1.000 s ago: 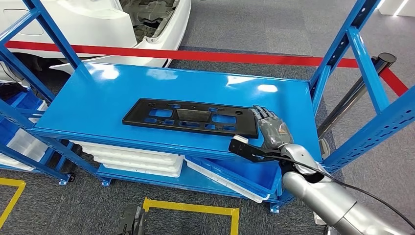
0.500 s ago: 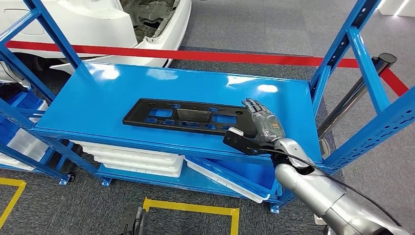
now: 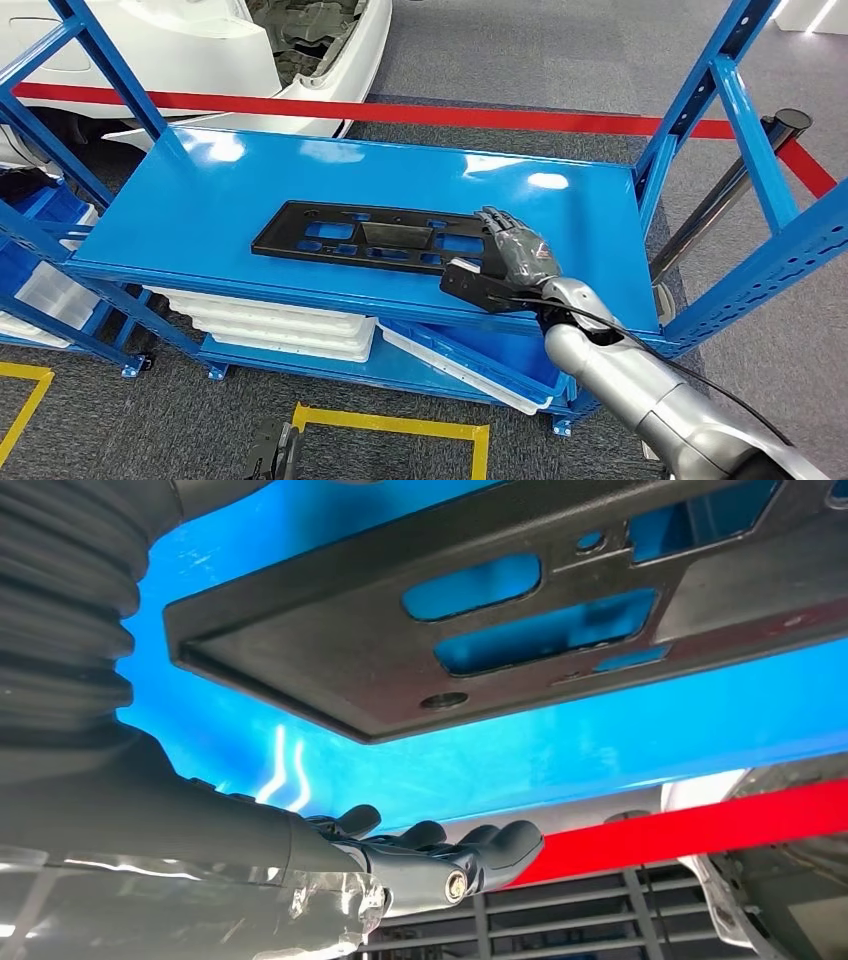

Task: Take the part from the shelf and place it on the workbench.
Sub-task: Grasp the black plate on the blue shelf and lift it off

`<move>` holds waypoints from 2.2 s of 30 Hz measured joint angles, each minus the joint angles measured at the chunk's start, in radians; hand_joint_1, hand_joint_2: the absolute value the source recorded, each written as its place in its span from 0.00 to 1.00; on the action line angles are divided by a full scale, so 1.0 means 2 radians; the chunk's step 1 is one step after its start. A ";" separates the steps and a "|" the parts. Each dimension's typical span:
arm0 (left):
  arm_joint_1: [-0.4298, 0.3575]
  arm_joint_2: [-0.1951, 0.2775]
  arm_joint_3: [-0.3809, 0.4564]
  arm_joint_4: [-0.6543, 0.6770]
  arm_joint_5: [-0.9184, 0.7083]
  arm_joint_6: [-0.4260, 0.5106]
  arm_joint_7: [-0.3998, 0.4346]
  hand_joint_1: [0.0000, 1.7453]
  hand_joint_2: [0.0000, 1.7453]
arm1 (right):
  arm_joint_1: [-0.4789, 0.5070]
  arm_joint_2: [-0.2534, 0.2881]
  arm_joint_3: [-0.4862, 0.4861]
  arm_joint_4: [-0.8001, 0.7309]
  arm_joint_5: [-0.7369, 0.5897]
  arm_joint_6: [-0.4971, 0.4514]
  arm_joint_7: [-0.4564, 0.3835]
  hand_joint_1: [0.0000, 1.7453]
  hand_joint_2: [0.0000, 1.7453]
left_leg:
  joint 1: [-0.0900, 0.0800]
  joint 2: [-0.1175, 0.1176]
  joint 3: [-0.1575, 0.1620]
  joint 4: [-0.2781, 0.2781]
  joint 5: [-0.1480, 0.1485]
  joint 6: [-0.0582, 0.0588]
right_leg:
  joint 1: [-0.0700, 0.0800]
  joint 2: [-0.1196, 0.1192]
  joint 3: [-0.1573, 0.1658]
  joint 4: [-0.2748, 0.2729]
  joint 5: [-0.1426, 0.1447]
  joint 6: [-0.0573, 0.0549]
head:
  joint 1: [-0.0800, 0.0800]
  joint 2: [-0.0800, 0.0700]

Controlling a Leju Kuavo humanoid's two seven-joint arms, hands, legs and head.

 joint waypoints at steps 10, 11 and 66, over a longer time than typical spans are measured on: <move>0.000 0.000 0.000 0.000 -0.002 0.000 0.003 0.00 0.00 | -0.010 0.007 0.009 0.024 -0.006 0.003 0.002 0.00 1.00 | 0.000 0.000 0.000 0.000 0.000 0.000 | 0.000 0.000 0.000 0.000 0.000 0.000 | 0.000 0.000; 0.001 0.000 0.000 0.000 -0.002 0.000 0.003 0.00 0.00 | -0.011 0.007 0.010 0.026 -0.007 0.003 0.002 0.00 1.00 | 0.000 0.000 0.000 0.000 0.000 0.000 | 0.000 0.000 0.000 0.000 0.000 0.000 | 0.000 0.000; 0.004 0.002 0.000 0.000 -0.019 -0.006 0.009 0.00 0.00 | -0.032 0.034 0.047 0.090 -0.002 -0.012 -0.008 0.00 1.00 | 0.000 0.000 0.000 0.000 0.000 0.000 | 0.000 0.000 0.000 0.000 0.000 0.000 | 0.000 0.000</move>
